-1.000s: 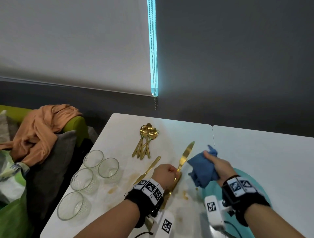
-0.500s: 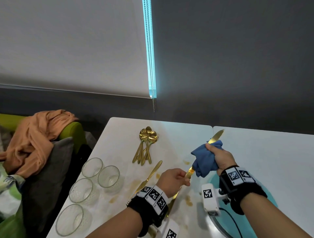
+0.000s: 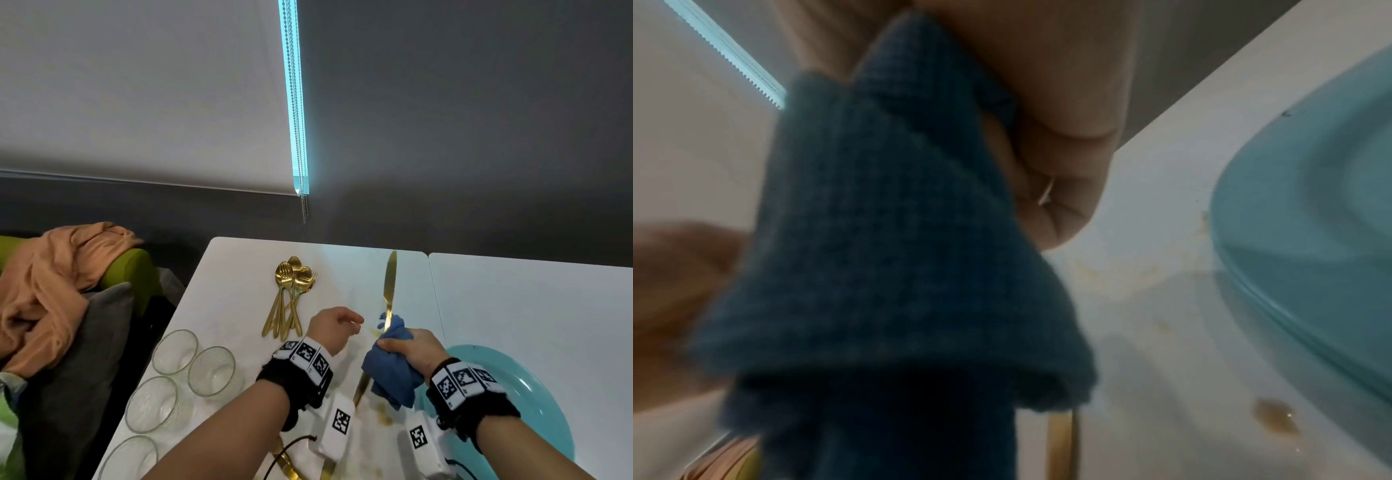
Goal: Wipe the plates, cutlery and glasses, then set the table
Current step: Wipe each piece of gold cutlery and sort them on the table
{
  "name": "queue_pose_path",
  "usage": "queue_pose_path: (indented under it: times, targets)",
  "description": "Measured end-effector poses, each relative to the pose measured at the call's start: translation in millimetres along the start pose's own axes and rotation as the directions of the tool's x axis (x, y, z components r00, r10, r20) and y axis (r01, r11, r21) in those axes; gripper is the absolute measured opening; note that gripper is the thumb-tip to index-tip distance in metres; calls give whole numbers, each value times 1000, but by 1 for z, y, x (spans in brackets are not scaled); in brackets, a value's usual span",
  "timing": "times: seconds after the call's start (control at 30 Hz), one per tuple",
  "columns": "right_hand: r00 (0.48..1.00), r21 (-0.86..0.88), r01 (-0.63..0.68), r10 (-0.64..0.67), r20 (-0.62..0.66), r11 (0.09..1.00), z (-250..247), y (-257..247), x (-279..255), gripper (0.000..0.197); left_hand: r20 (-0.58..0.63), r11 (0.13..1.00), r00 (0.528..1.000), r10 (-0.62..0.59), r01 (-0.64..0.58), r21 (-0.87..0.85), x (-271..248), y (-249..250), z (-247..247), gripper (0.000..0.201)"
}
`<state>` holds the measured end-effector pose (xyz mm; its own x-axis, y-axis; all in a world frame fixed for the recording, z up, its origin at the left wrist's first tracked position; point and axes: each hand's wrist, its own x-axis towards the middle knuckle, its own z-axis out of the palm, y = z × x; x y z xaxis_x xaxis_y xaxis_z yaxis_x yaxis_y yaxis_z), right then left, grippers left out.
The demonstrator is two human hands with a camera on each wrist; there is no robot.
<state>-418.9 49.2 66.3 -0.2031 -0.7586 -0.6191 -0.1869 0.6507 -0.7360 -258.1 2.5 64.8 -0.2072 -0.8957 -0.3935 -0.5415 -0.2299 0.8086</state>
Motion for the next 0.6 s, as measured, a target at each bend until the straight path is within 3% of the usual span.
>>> queue_pose_path:
  times: [0.13,0.33,0.4,0.5,0.6]
  targets:
    - [999,-126,25,-19,45,992,15,-5,7,18,84,999,996,-19,16,31,19,10,11,29]
    - [999,-389,14,4,46,921,27,-8,21,20,83,978,976,-199,204,-52,53,2,12,35]
    - [997,-514,9,29,66,858,24,-7,18,24,37,969,968,-247,245,39,70,-2,5,38]
    - [998,-570,-10,40,40,821,13,-7,14,23,7,898,951,-308,288,334,94,-9,-7,45]
    - [999,-556,-30,15,-32,831,-5,-9,17,21,-21,826,964,-264,238,511,115,-17,-8,44]
